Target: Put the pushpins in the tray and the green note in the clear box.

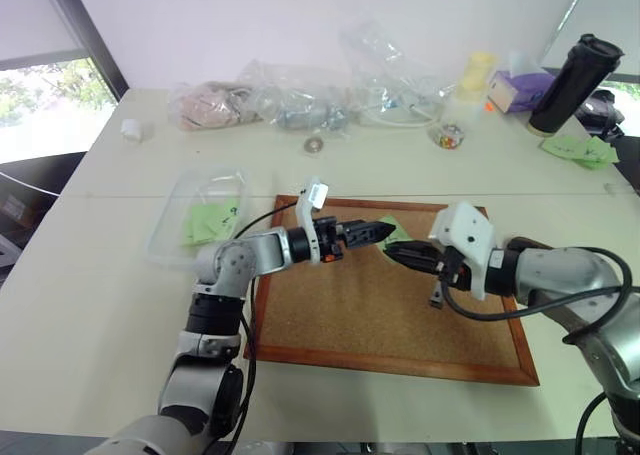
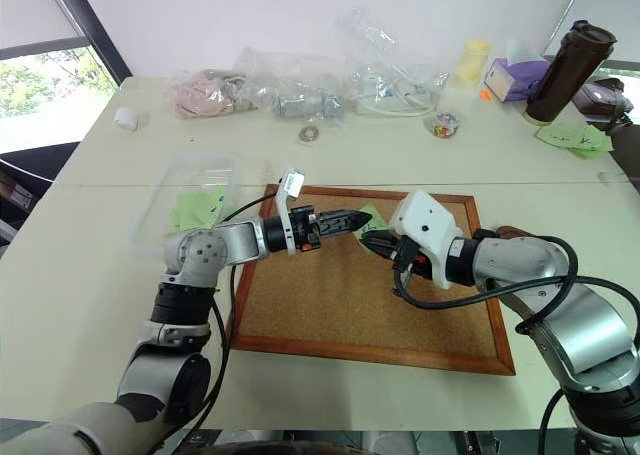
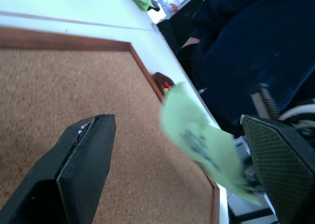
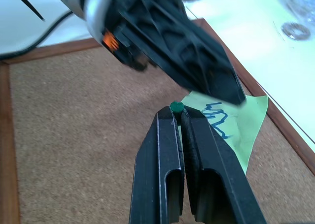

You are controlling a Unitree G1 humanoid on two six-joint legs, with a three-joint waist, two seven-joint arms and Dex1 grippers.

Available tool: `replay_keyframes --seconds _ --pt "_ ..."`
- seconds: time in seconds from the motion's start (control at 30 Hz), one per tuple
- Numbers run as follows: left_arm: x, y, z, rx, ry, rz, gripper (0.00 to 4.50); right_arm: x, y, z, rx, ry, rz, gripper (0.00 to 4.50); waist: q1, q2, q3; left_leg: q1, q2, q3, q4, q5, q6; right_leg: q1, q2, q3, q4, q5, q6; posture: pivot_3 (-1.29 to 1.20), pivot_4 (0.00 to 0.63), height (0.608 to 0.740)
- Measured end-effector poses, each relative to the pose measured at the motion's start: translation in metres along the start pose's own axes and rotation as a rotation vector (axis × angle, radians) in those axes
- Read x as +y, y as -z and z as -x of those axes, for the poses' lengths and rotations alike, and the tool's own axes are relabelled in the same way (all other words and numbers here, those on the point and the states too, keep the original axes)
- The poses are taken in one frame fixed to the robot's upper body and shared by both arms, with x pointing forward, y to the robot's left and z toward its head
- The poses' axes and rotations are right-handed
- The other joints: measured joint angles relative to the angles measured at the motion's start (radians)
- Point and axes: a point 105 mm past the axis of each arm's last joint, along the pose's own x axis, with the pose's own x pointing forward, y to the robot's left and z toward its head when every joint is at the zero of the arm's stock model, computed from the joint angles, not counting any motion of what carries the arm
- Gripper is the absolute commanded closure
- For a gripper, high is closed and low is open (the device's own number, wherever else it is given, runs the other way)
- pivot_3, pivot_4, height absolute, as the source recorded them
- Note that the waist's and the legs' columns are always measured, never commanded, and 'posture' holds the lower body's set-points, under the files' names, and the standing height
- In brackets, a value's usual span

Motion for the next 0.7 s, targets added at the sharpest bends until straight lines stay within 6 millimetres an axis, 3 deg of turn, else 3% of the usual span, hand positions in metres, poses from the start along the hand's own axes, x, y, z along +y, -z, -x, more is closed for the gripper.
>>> replay_keyframes --seconds 0.07,0.23,0.27,0.53,0.63,0.7 --pt "-0.001 0.000 -0.001 0.000 0.006 0.009 1.71 0.000 0.000 0.000 0.001 0.000 0.000 4.46 0.000 0.000 0.000 0.000 0.000 0.000 0.000 0.000 0.000 0.000 0.000 0.000 0.001 0.000 0.000 0.00 0.150 0.740" --pt "-0.005 0.002 -0.003 0.005 0.032 0.032 4.33 -0.001 -0.002 0.000 0.001 0.004 0.003 4.46 0.000 0.000 0.000 0.000 0.000 0.000 0.001 0.000 0.000 -0.001 0.000 0.000 0.003 0.000 0.000 0.00 0.150 0.740" --pt "-0.006 0.003 -0.003 0.005 0.037 0.036 4.49 -0.001 -0.002 0.000 0.002 0.005 0.002 4.46 0.000 0.000 0.000 0.000 0.000 0.000 0.002 0.000 0.000 -0.001 0.000 0.000 0.004 0.000 0.000 0.00 0.150 0.740" --pt "0.005 -0.003 0.004 -0.003 -0.034 -0.047 4.49 -0.005 -0.003 0.002 0.000 0.037 -0.004 4.46 0.000 0.000 0.000 -0.002 0.000 0.000 0.007 0.000 0.000 -0.001 0.000 0.000 0.006 0.000 0.000 0.00 0.150 0.740" --pt "0.009 -0.009 0.007 -0.027 -0.060 -0.092 4.49 -0.015 -0.005 0.012 -0.014 0.094 -0.031 4.46 0.003 0.000 0.000 -0.002 0.000 0.000 0.008 0.000 0.000 -0.001 0.000 0.000 0.006 0.000 0.000 0.00 0.150 0.740" --pt "0.012 -0.014 0.012 -0.045 -0.073 -0.113 4.49 -0.031 0.000 0.028 -0.019 0.193 -0.079 4.46 0.004 -0.001 0.000 -0.002 -0.001 0.000 0.009 0.000 0.000 0.000 -0.001 0.000 0.006 0.000 0.000 0.00 0.150 0.740"
